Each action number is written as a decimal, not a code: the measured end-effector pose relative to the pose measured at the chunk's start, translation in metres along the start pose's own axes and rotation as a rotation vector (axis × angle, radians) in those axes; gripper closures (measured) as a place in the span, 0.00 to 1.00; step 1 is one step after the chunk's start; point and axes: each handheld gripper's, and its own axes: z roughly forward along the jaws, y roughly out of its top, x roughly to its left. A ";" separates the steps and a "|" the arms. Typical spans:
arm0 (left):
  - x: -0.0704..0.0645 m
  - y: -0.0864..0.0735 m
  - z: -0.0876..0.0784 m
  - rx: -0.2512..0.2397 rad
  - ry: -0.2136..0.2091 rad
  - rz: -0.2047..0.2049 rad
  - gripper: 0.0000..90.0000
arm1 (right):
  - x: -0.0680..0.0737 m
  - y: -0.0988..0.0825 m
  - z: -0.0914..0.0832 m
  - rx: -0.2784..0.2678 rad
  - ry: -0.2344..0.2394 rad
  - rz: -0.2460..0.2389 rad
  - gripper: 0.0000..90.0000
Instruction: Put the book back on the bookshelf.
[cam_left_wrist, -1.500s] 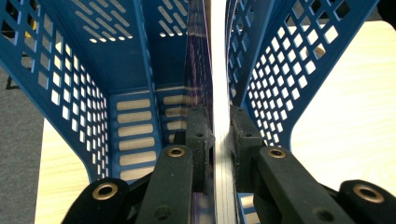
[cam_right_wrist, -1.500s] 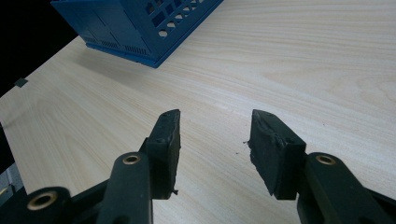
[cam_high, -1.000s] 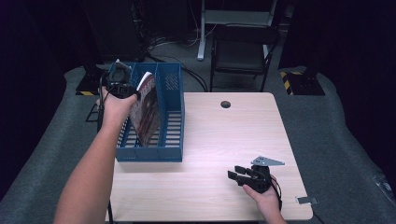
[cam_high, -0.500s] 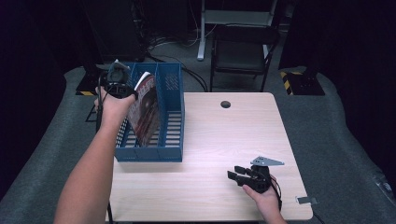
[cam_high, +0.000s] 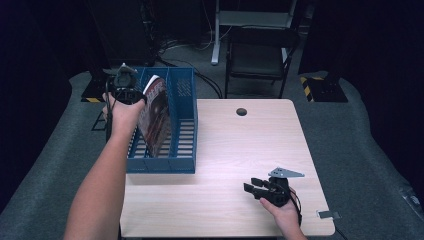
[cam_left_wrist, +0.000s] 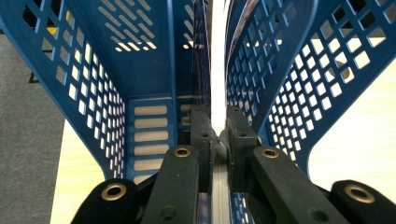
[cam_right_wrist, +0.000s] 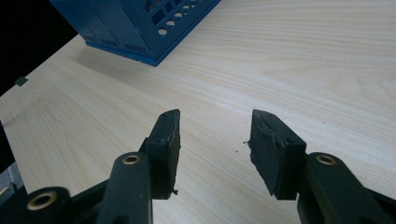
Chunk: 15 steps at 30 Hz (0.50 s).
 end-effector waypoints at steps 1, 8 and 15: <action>0.000 0.001 0.001 -0.008 0.003 -0.008 0.94 | 0.000 0.000 0.000 0.001 0.003 0.004 0.59; -0.001 0.006 0.007 -0.039 0.023 -0.020 0.94 | -0.001 0.000 0.001 -0.005 0.005 -0.001 0.59; 0.002 0.009 0.010 -0.052 0.033 -0.034 0.94 | 0.000 -0.001 0.001 0.007 0.009 -0.006 0.59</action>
